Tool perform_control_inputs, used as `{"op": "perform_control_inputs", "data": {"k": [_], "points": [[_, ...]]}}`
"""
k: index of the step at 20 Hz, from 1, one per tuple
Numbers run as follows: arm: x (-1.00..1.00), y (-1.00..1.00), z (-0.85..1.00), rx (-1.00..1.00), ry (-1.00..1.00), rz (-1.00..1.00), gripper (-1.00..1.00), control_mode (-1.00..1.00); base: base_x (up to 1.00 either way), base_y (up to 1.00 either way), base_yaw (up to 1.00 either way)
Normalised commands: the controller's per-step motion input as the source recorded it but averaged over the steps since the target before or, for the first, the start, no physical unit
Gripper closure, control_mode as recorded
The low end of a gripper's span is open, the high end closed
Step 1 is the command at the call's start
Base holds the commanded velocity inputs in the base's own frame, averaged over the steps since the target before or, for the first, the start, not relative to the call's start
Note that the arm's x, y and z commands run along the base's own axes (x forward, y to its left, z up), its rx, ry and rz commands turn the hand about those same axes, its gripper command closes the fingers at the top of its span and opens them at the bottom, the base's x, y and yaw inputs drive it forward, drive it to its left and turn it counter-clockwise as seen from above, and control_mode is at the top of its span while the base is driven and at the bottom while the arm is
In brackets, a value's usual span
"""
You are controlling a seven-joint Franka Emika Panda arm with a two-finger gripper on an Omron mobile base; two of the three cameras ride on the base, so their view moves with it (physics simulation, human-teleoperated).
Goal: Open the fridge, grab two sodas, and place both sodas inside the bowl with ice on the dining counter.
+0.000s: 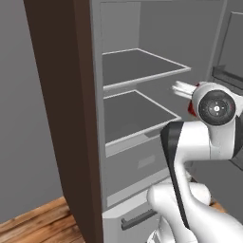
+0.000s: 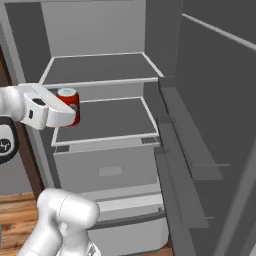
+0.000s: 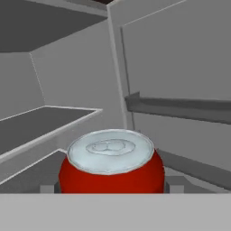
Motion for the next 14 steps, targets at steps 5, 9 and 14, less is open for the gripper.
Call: {"op": "perform_control_inputs", "data": {"k": [5, 9, 14], "points": [[0.00, 0.00, 0.00, 0.00, 0.00, 0.00, 1.00, 1.00, -0.93, 0.43, -0.09], [0.00, 0.00, 0.00, 0.00, 0.00, 0.00, 1.00, 1.00, -0.49, 0.72, -0.16], [0.00, 0.00, 0.00, 0.00, 0.00, 0.00, 1.00, 1.00, -0.46, 0.85, -0.29]]}}
